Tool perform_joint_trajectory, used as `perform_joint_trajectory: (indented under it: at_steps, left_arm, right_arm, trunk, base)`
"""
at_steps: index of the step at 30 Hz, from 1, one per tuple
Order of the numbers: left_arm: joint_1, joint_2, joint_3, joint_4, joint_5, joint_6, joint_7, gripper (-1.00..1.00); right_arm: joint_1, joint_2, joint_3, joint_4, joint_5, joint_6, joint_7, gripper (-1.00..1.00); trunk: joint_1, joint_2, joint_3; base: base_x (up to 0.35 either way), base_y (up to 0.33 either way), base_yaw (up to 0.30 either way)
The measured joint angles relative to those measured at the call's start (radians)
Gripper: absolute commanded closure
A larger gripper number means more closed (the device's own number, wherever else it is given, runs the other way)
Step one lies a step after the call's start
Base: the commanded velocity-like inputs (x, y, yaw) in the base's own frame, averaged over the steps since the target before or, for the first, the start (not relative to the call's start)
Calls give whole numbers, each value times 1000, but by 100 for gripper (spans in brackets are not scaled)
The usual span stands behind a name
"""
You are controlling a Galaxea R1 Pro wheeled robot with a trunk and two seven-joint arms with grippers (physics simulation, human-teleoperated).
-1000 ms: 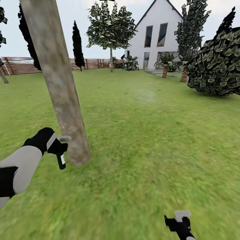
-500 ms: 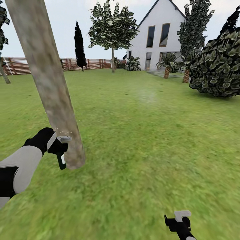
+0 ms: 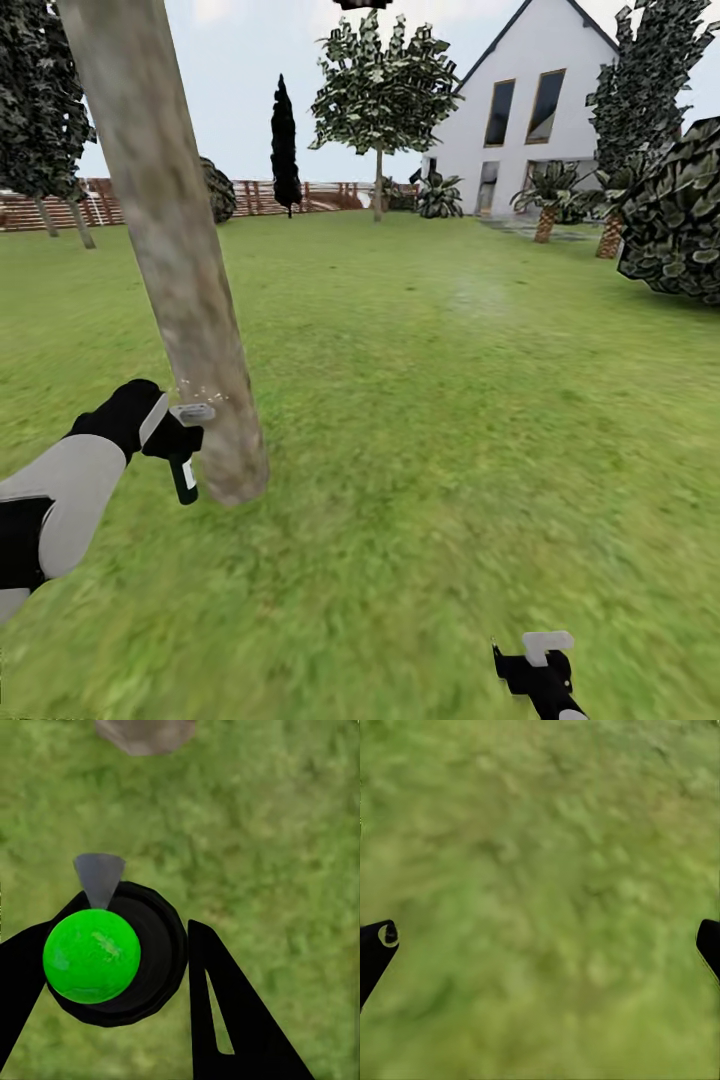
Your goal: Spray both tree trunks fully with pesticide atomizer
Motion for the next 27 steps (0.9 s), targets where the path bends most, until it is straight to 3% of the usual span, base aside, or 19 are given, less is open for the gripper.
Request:
perform_joint_trajectory:
  at_steps: [9,19,24,27]
  left_arm:
    - [-1,1,0,-2,0,0,0,100]
    - [-3,1,0,-2,-1,0,0,100]
    - [-11,-4,1,-5,-1,-1,0,100]
    - [-51,-8,3,1,0,-1,2,100]
  right_arm:
    - [0,1,0,3,1,0,0,-100]
    - [0,3,0,3,1,0,0,-100]
    - [0,3,0,3,1,0,0,-100]
    - [0,2,0,3,1,0,0,-100]
  trunk:
    - [0,0,1]
    - [1,0,1]
    - [0,0,1]
    - [0,0,1]
  base:
    - [187,-211,111]
    - [-42,-264,275]
    - [-84,-75,278]
    - [-5,-4,278]
